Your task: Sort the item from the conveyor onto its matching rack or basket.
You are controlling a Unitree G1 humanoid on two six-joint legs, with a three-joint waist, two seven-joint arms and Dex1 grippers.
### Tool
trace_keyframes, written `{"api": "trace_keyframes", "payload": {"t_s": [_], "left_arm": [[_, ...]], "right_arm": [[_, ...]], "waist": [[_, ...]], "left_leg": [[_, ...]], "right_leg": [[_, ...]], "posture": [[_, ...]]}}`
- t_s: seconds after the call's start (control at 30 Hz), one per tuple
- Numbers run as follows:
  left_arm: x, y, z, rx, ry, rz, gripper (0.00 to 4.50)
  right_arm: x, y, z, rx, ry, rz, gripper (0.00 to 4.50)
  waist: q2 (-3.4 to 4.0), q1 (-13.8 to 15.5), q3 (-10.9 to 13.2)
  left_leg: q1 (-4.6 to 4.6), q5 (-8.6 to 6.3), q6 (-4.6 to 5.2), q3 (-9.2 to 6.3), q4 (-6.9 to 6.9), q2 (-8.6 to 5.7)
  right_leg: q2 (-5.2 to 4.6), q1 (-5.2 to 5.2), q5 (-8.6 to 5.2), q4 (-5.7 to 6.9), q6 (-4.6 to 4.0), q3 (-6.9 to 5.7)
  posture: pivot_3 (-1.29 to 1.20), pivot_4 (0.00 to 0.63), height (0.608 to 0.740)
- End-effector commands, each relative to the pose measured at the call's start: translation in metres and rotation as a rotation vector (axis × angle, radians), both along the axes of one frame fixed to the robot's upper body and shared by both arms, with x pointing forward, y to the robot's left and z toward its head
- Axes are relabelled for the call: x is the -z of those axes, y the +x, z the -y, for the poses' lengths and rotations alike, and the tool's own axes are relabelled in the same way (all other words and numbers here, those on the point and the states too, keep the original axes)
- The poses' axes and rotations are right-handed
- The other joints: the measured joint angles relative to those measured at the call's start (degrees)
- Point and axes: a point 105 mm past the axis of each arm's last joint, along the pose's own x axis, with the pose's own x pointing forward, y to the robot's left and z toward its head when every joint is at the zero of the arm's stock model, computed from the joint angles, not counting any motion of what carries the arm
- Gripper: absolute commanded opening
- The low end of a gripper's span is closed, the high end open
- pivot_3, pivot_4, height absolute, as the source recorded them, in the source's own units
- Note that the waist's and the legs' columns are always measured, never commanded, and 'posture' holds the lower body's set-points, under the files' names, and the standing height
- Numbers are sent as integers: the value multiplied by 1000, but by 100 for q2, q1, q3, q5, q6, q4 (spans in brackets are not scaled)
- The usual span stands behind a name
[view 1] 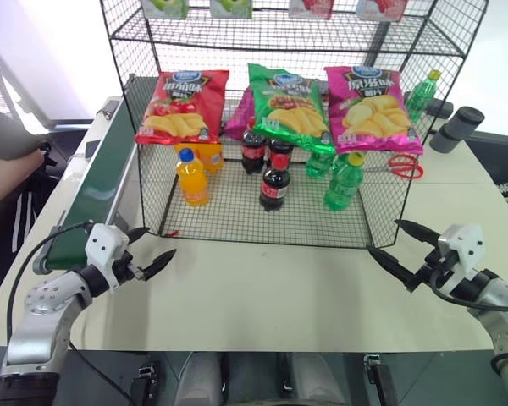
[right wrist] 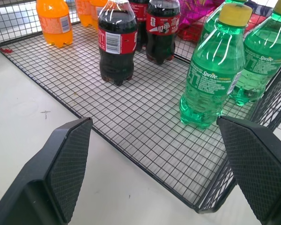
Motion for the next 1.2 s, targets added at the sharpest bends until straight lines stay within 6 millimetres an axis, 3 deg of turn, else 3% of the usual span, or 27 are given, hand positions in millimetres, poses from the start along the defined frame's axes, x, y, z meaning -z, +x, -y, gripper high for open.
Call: {"api": "trace_keyframes", "payload": {"t_s": [0.03,1.2], "left_arm": [[-14,2,-4,-9,13,55,4500],[-10,6,-10,-64,15,24,4500]], "right_arm": [[-14,0,-4,-9,1,56,4426],[-5,7,-13,-23,-1,43,4426]], "waist": [[0,0,0],[0,-2,-1]], "left_leg": [[0,0,0,0,0,0],[3,0,1,2,5,-1]], "right_leg": [[0,0,0,0,0,0],[12,1,10,8,19,-1]], "posture": [[0,150,740],[0,150,740]]}}
